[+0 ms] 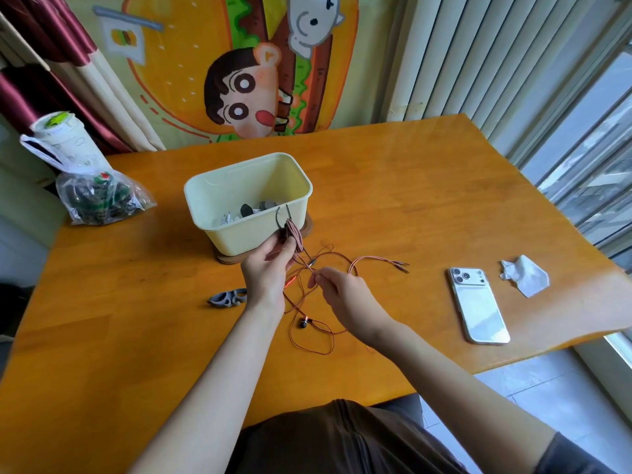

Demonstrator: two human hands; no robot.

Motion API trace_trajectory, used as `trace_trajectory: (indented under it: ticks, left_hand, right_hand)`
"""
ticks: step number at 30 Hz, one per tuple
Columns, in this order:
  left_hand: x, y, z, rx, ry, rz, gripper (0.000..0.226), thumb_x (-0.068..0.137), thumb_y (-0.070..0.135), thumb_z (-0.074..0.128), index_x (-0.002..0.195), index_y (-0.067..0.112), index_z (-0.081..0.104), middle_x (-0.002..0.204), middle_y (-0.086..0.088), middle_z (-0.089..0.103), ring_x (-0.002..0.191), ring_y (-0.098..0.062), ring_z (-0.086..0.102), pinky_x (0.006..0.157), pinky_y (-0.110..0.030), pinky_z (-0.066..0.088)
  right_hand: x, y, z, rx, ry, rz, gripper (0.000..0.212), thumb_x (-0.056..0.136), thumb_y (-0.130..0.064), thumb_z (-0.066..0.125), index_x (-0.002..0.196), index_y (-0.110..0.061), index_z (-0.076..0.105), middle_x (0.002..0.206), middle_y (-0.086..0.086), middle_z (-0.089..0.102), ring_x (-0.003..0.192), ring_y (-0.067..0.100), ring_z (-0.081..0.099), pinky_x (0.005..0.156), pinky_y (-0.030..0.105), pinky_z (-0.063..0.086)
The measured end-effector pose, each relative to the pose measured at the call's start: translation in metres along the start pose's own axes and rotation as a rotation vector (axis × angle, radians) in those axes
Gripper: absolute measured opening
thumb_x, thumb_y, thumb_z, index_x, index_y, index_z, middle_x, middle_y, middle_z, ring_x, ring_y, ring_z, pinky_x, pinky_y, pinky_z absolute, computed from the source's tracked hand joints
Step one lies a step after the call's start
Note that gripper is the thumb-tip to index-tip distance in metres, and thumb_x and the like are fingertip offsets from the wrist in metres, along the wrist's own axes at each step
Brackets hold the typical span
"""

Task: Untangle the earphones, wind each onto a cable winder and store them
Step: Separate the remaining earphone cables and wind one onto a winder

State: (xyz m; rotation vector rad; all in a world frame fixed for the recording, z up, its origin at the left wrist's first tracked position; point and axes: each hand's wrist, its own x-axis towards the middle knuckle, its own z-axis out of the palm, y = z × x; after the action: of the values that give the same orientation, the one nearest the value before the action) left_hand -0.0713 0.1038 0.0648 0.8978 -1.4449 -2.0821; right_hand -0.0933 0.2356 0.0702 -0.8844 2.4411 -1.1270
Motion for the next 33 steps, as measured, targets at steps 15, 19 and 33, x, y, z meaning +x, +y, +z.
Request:
trace_trajectory:
  ticks: [15, 19, 33]
  left_hand:
    - [-0.008, -0.015, -0.022, 0.705, -0.430, 0.409, 0.038, 0.083, 0.002, 0.070, 0.120, 0.005, 0.064, 0.096, 0.000, 0.060, 0.103, -0.009, 0.056, 0.084, -0.004, 0.040]
    - [-0.014, -0.009, -0.015, 0.580, -0.569, 0.292, 0.036, 0.087, 0.004, 0.066, 0.120, 0.020, 0.064, 0.098, 0.003, 0.059, 0.097, 0.000, 0.057, 0.088, -0.014, 0.044]
    - [-0.016, 0.009, -0.007, -0.203, -0.584, -0.162, 0.030, 0.092, -0.002, 0.044, 0.111, 0.010, 0.064, 0.109, -0.005, 0.071, 0.107, -0.016, 0.065, 0.093, -0.024, 0.051]
  right_hand:
    - [0.015, 0.003, -0.064, -0.210, 0.057, -0.077, 0.019, 0.093, -0.024, 0.057, 0.091, -0.014, 0.073, 0.081, -0.007, 0.061, 0.066, 0.006, 0.050, 0.059, 0.020, 0.037]
    - [0.023, 0.006, -0.073, -0.178, 0.128, -0.077, 0.015, 0.089, -0.023, 0.063, 0.086, -0.012, 0.072, 0.075, -0.010, 0.056, 0.065, 0.003, 0.051, 0.059, 0.013, 0.038]
    - [0.027, 0.022, -0.038, 0.117, 0.092, 0.130, 0.022, 0.098, -0.019, 0.048, 0.080, -0.018, 0.061, 0.065, -0.009, 0.054, 0.058, 0.003, 0.047, 0.055, 0.012, 0.037]
